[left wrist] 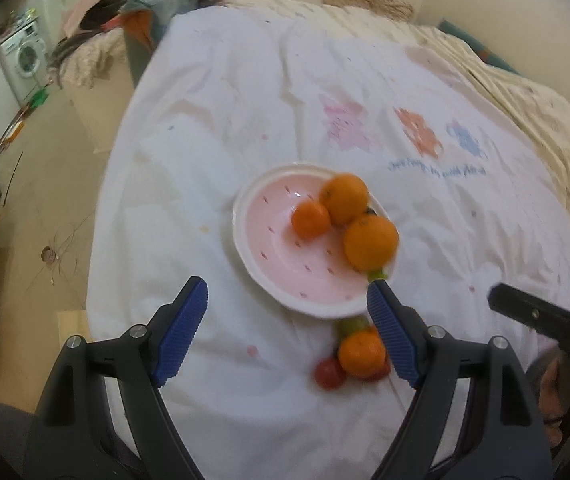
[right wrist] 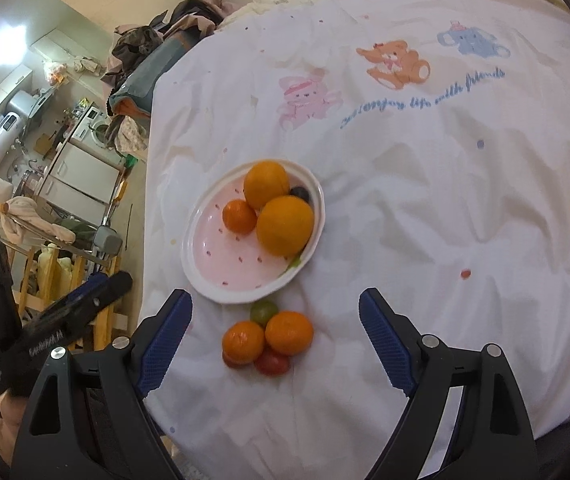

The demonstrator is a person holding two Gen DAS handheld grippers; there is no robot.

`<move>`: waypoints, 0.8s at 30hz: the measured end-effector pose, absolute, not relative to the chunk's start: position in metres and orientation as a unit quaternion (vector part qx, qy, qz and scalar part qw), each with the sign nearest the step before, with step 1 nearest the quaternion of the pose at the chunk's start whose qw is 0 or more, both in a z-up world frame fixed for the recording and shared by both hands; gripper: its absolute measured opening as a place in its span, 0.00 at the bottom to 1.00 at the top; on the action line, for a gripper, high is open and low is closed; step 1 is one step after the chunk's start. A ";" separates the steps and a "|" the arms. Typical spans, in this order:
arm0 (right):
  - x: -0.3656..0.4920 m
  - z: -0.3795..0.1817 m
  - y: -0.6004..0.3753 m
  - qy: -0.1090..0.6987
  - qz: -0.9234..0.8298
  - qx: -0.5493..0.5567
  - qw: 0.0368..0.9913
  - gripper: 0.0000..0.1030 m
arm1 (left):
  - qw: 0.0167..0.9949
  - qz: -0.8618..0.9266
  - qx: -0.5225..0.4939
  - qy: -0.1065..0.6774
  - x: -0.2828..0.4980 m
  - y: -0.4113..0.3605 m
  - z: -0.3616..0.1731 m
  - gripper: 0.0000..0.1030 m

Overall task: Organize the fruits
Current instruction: 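Move the left tool down to the loose mandarins beside the bowl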

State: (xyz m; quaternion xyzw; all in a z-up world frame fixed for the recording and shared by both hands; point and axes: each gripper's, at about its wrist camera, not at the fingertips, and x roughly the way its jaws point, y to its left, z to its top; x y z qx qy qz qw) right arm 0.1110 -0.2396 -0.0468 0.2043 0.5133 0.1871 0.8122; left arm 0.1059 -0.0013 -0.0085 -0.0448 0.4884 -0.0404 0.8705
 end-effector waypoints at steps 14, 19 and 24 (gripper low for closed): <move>0.112 -0.089 -0.239 0.573 0.171 0.255 0.760 0.85 | 0.853 0.023 -0.075 0.516 0.105 0.019 -0.038 0.77; 0.115 -0.112 -0.222 0.609 0.182 0.242 0.733 0.83 | 0.835 0.029 -0.101 0.540 0.112 0.026 -0.048 0.77; 0.123 -0.125 -0.211 0.629 0.196 0.252 0.709 0.72 | 0.827 0.017 -0.097 0.553 0.113 0.019 -0.054 0.77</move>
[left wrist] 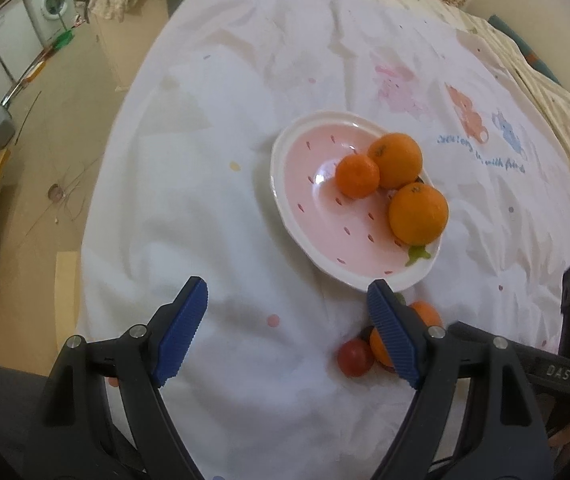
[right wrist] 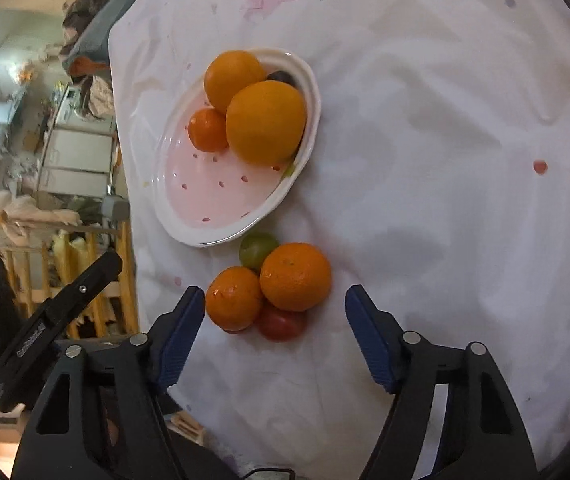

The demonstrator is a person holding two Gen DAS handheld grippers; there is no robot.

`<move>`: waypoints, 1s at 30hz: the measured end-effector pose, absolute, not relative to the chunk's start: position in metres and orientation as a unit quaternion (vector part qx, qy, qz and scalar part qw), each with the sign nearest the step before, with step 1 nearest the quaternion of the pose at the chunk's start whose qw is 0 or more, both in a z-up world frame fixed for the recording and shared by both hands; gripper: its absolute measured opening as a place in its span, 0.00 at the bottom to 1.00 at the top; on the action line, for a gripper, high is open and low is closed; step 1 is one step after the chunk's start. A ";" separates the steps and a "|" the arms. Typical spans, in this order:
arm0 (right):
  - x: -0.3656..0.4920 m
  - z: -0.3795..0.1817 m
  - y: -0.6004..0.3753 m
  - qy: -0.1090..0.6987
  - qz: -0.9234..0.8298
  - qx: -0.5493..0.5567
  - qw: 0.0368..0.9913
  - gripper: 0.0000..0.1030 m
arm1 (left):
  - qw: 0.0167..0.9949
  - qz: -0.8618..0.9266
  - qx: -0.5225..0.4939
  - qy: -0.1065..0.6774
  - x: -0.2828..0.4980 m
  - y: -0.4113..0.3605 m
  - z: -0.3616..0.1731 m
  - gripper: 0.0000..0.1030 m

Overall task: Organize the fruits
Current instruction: 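Move the left tool down to the loose mandarins beside the bowl, then grasp a mandarin with the left tool while the right tool grasps another mandarin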

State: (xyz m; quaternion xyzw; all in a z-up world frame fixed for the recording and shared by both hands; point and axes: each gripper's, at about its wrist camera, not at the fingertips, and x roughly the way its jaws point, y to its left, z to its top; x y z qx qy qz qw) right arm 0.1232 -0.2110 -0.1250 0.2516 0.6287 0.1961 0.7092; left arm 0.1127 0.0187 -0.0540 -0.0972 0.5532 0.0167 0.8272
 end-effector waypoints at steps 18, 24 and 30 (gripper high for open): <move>0.122 -0.109 -0.261 0.587 0.135 0.308 0.737 0.72 | 0.768 -0.118 -0.027 0.628 0.111 -0.069 -0.109 0.60; 0.123 -0.105 -0.262 0.583 0.133 0.309 0.740 0.72 | 0.761 -0.135 -0.049 0.633 0.112 -0.064 -0.111 0.38; 0.121 -0.103 -0.262 0.581 0.133 0.306 0.742 0.72 | 0.777 -0.142 -0.043 0.611 0.101 -0.062 -0.093 0.37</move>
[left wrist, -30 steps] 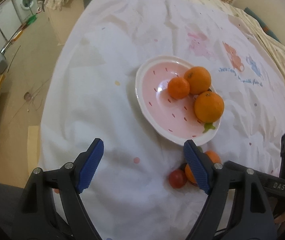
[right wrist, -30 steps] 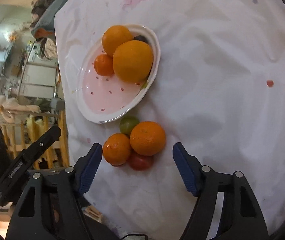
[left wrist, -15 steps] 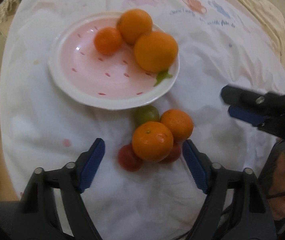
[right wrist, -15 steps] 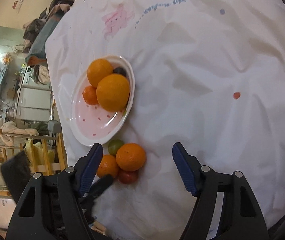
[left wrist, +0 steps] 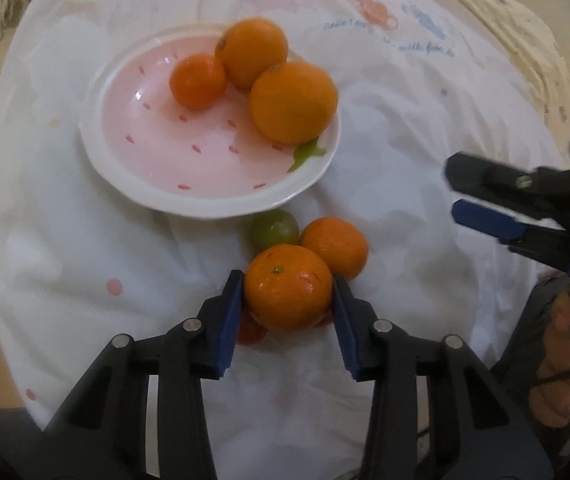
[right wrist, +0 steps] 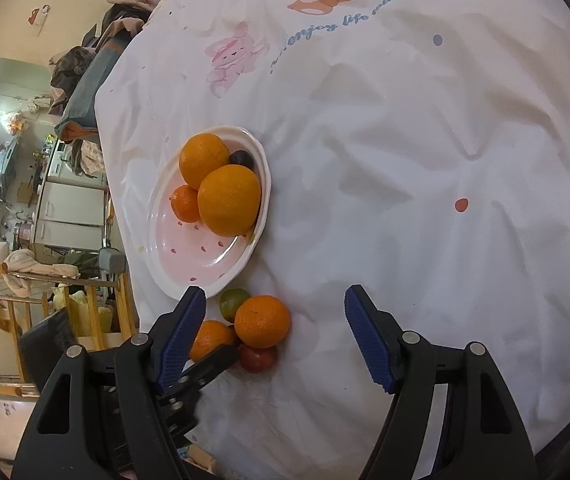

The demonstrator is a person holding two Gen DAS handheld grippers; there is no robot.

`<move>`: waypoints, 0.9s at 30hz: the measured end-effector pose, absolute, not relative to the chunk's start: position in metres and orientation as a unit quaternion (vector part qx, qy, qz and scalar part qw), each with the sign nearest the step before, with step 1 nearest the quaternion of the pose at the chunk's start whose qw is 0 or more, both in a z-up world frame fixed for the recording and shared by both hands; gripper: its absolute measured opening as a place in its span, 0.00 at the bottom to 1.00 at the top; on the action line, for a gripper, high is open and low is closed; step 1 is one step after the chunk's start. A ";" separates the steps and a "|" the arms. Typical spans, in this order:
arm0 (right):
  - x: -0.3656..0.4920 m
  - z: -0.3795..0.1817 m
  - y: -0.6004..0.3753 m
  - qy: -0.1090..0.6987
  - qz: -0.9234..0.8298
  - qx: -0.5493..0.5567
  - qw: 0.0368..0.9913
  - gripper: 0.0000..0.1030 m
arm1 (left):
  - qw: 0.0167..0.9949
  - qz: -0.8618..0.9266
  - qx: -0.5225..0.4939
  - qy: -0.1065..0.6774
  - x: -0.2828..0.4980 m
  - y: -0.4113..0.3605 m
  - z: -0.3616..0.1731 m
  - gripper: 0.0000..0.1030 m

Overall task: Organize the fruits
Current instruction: 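Grasp a mandarin with the left tool while the right tool grasps another mandarin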

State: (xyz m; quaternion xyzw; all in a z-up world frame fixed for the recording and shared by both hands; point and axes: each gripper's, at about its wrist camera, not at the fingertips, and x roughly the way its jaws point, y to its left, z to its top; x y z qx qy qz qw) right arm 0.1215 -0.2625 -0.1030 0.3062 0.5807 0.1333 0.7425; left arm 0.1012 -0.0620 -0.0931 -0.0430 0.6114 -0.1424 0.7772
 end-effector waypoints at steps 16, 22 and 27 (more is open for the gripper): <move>0.125 -0.122 -0.211 0.629 0.181 0.220 0.723 0.67 | 0.830 -0.009 -0.117 0.546 0.112 0.015 -0.057 0.37; 0.130 -0.134 -0.189 0.646 0.184 0.169 0.722 0.62 | 0.836 -0.015 -0.096 0.540 0.109 0.009 -0.053 0.37; 0.133 -0.144 -0.188 0.654 0.184 0.159 0.717 0.48 | 0.833 -0.009 -0.102 0.544 0.111 0.010 -0.056 0.37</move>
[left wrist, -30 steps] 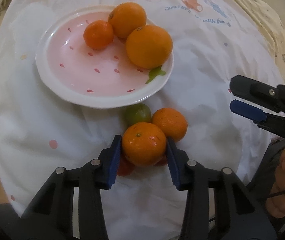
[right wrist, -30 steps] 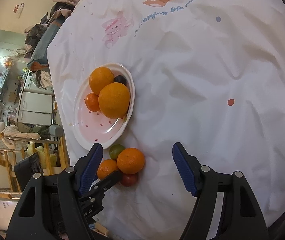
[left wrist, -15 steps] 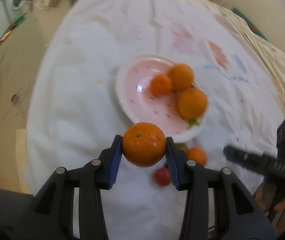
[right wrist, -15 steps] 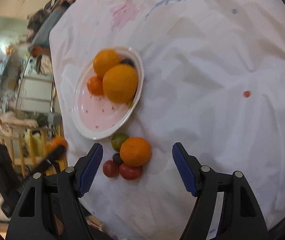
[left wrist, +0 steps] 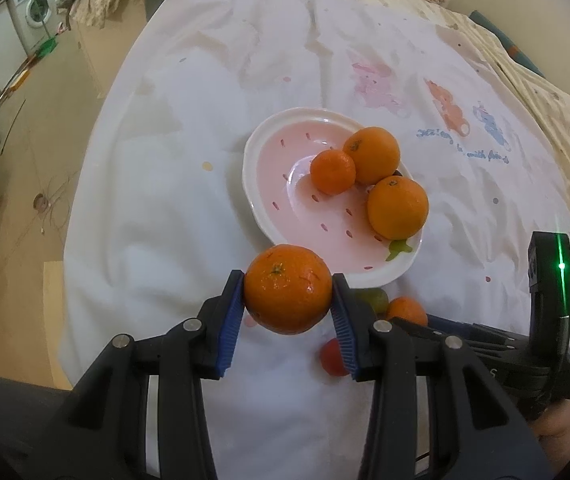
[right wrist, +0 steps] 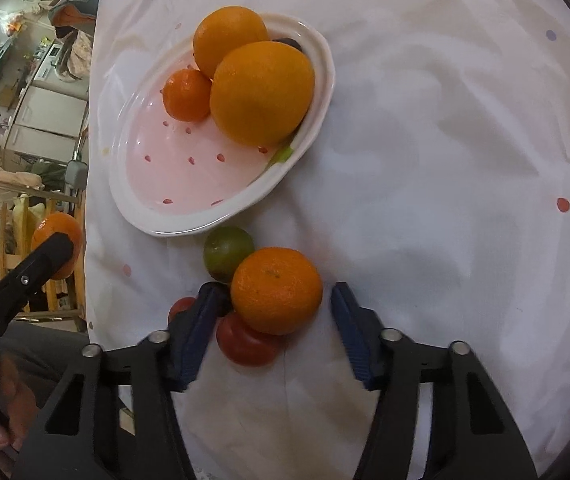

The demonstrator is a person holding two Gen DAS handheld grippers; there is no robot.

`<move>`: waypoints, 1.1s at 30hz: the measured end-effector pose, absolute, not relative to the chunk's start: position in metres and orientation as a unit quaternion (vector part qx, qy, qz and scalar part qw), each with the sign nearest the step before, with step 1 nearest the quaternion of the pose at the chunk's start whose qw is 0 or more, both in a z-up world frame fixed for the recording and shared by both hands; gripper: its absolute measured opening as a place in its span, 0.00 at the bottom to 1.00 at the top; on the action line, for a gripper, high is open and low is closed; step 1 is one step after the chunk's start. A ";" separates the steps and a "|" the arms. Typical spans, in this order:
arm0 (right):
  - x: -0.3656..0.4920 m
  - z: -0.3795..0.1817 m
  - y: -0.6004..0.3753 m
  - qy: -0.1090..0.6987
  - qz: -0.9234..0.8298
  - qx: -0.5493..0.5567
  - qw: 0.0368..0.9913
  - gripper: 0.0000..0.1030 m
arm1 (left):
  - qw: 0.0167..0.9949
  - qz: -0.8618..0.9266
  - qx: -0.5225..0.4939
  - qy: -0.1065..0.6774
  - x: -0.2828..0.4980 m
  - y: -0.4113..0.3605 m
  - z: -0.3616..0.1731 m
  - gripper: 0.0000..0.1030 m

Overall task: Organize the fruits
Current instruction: 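Grasp a mandarin with the left tool while the right tool grasps another mandarin, then carry both mandarins over the bowl and open both tools to drop them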

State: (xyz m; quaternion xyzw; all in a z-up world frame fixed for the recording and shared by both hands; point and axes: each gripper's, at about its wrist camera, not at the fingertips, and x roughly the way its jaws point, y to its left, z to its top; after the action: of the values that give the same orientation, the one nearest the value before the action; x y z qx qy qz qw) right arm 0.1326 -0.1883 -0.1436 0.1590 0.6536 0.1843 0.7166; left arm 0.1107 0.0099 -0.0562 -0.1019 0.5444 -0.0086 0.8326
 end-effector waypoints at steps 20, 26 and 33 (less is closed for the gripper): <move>0.124 -0.103 -0.236 0.599 0.136 0.198 0.764 0.45 | 0.839 0.022 -0.069 0.539 0.110 0.012 -0.067 0.37; 0.122 -0.088 -0.254 0.571 0.112 0.217 0.784 0.45 | 0.841 0.031 -0.065 0.537 0.109 0.017 -0.067 0.37; 0.120 -0.070 -0.276 0.531 0.084 0.240 0.808 0.45 | 0.846 0.038 -0.071 0.528 0.107 0.021 -0.059 0.37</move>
State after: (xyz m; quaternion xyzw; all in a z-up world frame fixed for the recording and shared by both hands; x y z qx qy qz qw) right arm 0.1200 -0.2759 -0.0698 0.2397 0.5310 0.0841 0.8084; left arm 0.1067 0.0210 -0.0586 -0.0705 0.5276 0.0383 0.8457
